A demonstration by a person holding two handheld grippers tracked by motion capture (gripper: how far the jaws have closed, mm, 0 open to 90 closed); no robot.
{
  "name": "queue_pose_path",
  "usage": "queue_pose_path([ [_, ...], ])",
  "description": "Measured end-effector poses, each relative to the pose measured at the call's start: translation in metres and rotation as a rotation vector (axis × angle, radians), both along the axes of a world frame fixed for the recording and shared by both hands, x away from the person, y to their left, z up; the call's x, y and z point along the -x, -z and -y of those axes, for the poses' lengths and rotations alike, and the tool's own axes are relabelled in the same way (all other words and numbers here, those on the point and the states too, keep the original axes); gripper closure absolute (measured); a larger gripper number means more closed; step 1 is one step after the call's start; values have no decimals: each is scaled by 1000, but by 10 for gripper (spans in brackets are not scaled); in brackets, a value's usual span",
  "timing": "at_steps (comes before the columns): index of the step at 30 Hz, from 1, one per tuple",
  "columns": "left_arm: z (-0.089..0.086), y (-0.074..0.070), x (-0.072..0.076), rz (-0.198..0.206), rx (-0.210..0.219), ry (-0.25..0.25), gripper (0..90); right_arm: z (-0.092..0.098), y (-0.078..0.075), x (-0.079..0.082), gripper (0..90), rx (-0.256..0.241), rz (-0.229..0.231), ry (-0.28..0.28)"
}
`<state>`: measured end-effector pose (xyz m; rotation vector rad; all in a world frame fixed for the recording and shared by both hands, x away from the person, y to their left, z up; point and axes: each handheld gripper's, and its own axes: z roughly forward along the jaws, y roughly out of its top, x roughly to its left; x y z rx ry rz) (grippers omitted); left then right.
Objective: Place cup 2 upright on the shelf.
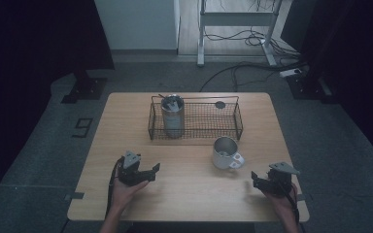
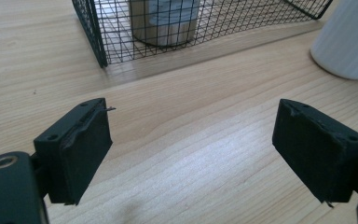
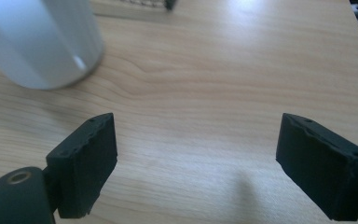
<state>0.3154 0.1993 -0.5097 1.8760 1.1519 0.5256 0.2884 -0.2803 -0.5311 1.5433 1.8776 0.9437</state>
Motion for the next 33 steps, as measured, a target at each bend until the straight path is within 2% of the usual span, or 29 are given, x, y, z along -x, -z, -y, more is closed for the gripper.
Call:
queue_pose_path([
  [4,0,1,0,-11,4,9,117,-4,-11,4,115,-7,27,-19],
  [5,1,1,0,-15,9,12,117,-7,-19,7,113,-12,46,-28],
  [7,2,1,1,-17,11,13,117,-8,-22,8,113,-16,55,-31],
  [9,3,1,1,-19,10,16,117,-13,-38,11,110,-44,92,-48],
  [11,4,1,2,-20,10,18,117,-14,-41,11,110,-47,99,-53],
  [13,5,1,4,-19,7,17,117,-21,-53,12,109,-62,130,-79],
  [17,3,2,5,-23,13,15,117,-31,-59,8,102,-70,131,-114],
  [23,0,3,4,-41,22,7,117,-48,-60,-4,92,-56,102,-148],
  [33,0,4,4,-49,29,10,118,-67,-61,-19,84,-61,91,-193],
])
